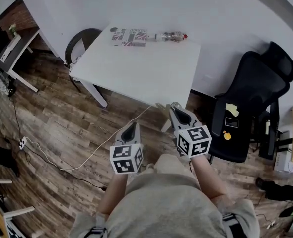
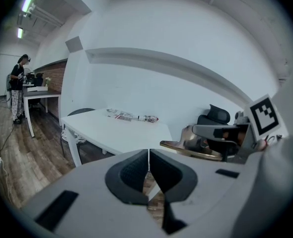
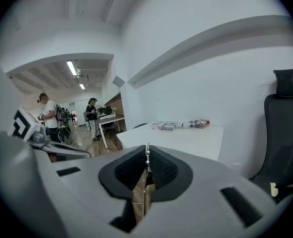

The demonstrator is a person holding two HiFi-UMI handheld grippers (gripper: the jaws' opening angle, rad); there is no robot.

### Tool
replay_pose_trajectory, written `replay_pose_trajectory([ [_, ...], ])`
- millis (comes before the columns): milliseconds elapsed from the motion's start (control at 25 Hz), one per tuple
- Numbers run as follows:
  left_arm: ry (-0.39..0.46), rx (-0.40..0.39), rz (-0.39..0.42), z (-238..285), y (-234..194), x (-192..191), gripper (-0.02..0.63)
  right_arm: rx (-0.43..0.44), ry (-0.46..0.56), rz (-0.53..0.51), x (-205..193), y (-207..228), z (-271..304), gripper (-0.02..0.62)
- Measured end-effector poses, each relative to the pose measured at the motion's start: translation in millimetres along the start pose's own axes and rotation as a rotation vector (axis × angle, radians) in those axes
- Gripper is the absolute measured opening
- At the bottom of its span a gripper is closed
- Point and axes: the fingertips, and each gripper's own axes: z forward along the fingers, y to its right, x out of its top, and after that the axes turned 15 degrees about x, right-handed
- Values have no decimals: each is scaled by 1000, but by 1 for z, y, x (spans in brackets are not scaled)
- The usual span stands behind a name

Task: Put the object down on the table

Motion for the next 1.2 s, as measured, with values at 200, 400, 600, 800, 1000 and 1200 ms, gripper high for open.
replay_pose_trajectory([
  [200,-23,1,-1,19,2,-2,11,-24,-14,9,-2,30,17,25],
  [400,-30,12,-2,48,4,6,11,-45,-24,17,-2,67,40,25],
  [600,-40,13,4,77,5,18,11,-65,-50,12,-2,102,67,25],
  [800,-57,18,0,106,7,25,11,-80,-94,18,-12,139,93,25],
  [1000,-85,13,14,128,9,25,11,-95,-130,30,-26,166,117,25],
  [1200,-103,5,20,144,12,25,11,-106,-151,39,-34,185,136,25],
])
